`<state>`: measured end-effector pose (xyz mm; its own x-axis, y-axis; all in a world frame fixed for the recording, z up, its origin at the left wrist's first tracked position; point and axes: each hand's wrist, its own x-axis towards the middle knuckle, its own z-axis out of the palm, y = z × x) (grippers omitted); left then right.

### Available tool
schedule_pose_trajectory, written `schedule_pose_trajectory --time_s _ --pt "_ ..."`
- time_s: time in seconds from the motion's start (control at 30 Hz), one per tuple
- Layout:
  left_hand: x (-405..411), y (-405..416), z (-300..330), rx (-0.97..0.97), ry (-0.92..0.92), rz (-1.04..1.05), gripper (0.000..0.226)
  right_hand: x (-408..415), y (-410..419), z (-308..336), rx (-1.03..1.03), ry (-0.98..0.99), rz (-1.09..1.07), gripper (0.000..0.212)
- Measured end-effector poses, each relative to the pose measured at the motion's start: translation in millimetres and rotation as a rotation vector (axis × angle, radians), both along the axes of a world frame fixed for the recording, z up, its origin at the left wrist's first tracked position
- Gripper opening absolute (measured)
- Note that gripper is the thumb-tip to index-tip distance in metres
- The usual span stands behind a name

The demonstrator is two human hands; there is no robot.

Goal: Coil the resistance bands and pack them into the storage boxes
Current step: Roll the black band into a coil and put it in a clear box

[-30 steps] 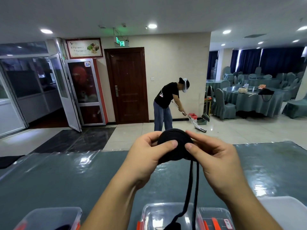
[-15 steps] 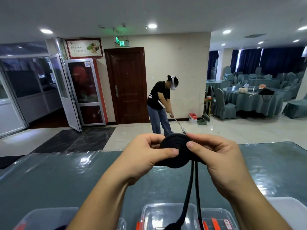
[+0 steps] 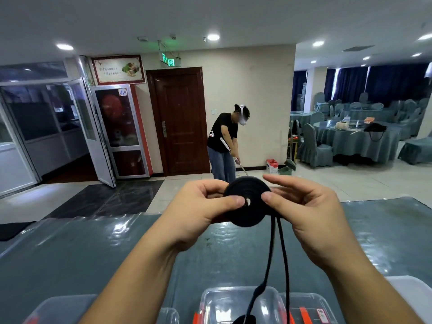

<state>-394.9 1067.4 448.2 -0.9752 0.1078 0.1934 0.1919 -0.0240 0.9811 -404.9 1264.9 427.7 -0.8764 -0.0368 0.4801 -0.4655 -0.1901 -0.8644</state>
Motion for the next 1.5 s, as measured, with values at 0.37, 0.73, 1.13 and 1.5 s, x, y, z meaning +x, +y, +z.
schedule_pose_trajectory --time_s 0.37,0.73,1.13,1.5 --pt "-1.1 3.4 -2.3 -0.023 0.027 0.009 0.021 1.1 0.6 0.4 0.071 0.035 0.011 0.034" --pt "-2.0 3.6 -5.0 -0.144 0.031 -0.027 0.019 1.2 10.6 5.0 0.225 0.035 0.034 0.035" --pt "-2.5 4.5 -1.3 -0.095 0.038 -0.040 0.024 3.1 16.6 5.4 0.254 0.067 0.013 0.035" --pt "1.0 -5.0 -1.5 -0.184 0.084 -0.063 0.016 8.5 14.9 6.3 0.343 0.067 0.041 0.041"
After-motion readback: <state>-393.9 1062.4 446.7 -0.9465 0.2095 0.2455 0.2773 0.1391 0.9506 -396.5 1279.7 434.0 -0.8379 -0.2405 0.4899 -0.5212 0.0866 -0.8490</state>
